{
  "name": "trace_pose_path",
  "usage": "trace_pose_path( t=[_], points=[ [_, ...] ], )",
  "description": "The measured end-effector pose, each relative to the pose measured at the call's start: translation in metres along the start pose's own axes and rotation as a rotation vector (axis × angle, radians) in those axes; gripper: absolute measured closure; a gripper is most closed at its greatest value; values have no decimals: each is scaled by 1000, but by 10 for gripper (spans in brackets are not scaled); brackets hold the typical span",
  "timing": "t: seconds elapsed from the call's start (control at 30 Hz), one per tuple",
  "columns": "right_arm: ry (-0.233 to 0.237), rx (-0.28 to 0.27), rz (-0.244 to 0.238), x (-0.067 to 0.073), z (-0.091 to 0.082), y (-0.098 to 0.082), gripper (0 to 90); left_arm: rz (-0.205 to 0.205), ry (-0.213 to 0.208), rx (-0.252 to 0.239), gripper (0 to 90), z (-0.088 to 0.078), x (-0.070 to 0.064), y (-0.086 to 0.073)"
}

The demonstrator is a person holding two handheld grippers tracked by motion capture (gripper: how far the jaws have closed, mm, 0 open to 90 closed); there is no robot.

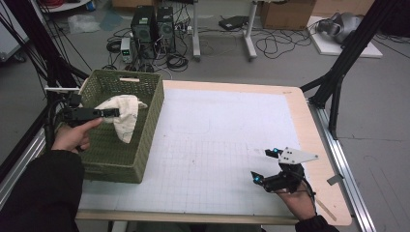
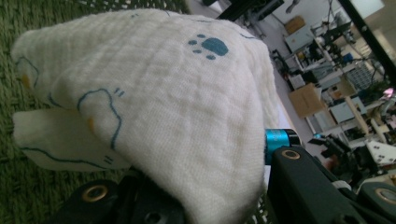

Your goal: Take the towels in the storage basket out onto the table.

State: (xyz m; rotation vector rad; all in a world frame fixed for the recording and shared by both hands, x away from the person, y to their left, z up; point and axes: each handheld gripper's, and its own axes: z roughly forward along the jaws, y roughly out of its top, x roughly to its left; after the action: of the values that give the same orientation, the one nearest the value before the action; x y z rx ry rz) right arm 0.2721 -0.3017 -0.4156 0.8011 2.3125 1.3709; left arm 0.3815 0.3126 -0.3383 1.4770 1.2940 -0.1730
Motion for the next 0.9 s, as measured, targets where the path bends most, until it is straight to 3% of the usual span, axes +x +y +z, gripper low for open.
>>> trace_pose_path(
  t=[0.27, 0.37, 0.43, 0.67, 0.9],
  points=[
    [1, -4, -2, 0, 0, 1, 37, 4, -69, -24, 770, 4, -8, 3],
    [1, -1, -4, 0, 0, 1, 36, 0, -122, -57, 771, 6, -14, 5],
    [2, -3, -9, 0, 1, 1, 37, 18, -125, -45, 771, 10, -20, 6],
    [4, -2, -4, 0, 1, 1, 37, 55, -195, -32, 771, 30, -43, 9],
    [6, -2, -4, 0, 1, 1, 36, 105, -222, 4, 771, 52, -68, 10]
  ],
)
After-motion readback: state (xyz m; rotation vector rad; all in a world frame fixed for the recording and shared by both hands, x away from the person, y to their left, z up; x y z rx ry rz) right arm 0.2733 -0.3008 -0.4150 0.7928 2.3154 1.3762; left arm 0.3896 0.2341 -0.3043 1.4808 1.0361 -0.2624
